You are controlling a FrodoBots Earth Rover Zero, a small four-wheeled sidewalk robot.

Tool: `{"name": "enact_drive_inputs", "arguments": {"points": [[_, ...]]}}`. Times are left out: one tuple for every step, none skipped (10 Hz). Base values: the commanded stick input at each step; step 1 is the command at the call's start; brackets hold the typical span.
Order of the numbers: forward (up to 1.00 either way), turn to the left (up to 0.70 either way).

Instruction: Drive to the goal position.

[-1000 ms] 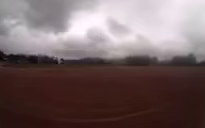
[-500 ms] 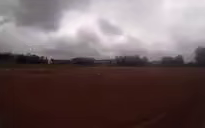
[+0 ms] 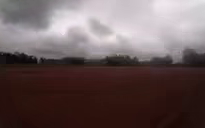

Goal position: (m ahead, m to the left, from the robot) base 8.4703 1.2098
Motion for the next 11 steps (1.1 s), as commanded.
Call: {"name": "enact_drive_inputs", "arguments": {"points": [[0.7, 0.0], [0.7, 0.0], [0.7, 0.0], [0.7, 0.0], [0.7, 0.0], [0.7, 0.0], [0.7, 0.0], [0.7, 0.0], [0.7, 0.0], [0.7, 0.0], [0.7, 0.0]]}}
